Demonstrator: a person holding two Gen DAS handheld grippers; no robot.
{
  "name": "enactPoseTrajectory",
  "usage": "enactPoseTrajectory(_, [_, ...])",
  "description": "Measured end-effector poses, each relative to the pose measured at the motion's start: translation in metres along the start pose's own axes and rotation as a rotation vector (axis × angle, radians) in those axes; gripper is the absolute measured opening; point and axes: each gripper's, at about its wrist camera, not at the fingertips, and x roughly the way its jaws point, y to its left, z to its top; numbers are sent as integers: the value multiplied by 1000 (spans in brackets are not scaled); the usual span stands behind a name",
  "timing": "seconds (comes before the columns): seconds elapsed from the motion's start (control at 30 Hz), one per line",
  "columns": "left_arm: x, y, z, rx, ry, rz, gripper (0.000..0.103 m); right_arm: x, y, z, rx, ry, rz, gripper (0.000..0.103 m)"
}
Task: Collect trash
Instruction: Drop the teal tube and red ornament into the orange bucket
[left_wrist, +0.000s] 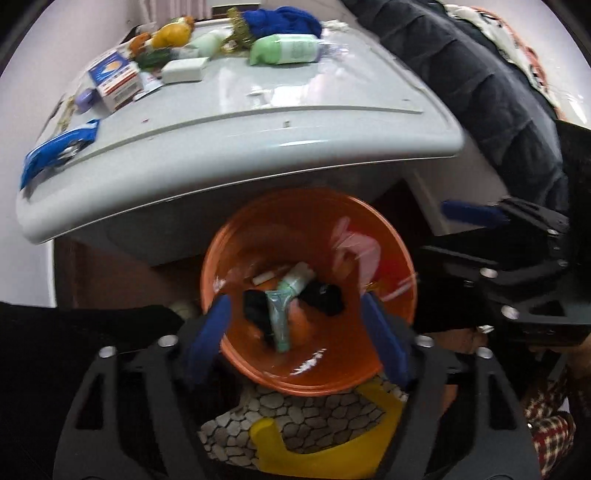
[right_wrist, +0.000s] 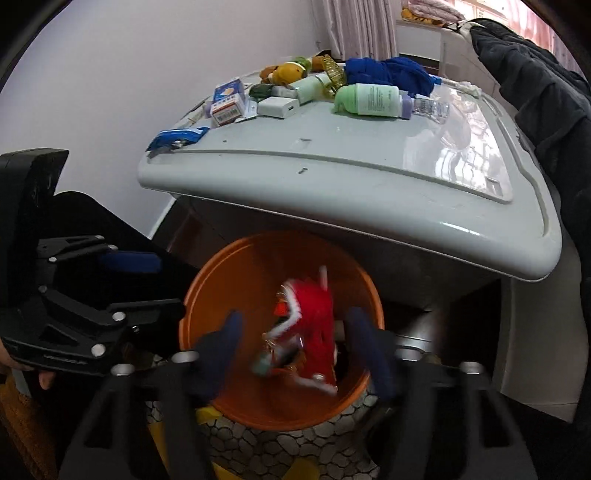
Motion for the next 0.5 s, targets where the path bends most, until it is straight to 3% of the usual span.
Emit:
enactPoseTrajectory(0.2, [-12, 20, 6, -70, -57, -11, 73, -30, -8, 31, -3, -116, -24, 75])
enactPoseTrajectory(0.4, [-48, 43, 57, -85, -263, 45, 73, -77, -11, 111, -68, -328, -56, 87])
enactPoseTrajectory(0.5, [-55, 51, 88, -63, -355, 53, 78, -88, -17, 145, -59, -438, -47, 93])
